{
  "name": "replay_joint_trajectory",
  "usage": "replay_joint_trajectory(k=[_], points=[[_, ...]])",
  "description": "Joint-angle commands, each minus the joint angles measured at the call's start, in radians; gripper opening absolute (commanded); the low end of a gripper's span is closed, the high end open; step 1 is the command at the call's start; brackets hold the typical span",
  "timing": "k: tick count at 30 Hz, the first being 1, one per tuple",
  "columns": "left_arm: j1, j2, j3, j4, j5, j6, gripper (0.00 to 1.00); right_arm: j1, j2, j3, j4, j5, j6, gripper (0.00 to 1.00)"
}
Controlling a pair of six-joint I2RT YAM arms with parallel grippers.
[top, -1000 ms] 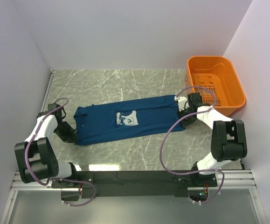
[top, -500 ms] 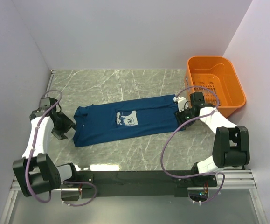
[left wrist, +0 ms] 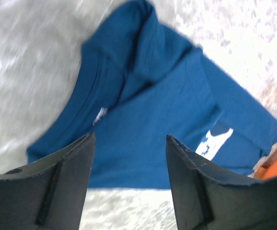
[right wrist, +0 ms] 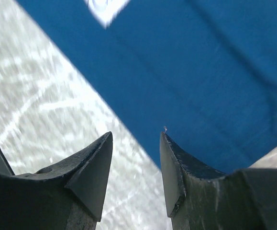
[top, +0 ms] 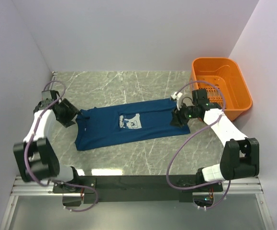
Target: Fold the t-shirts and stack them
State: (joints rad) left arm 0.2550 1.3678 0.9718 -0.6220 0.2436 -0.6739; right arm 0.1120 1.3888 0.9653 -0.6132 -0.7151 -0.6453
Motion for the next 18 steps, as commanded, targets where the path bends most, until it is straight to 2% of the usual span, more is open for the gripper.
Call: replay_joint_trajectory(k=[1,9,18], points=[[0.003,0.111,0.1,0.087,0.034,0.017,0.64,0.006,0.024,0.104,0.069,-0.067,0.096,0.51],[-0.006,0.279,0.177,0.074,0.011,-0.007,0.57,0.009,0.039,0.102,0.095,-0.05,0.162,0.51],[-0.056,0.422,0.287,0.047,-0.029,0.06,0.57,0.008,0.062,0.087,0.095,-0.026,0.17,0.51]])
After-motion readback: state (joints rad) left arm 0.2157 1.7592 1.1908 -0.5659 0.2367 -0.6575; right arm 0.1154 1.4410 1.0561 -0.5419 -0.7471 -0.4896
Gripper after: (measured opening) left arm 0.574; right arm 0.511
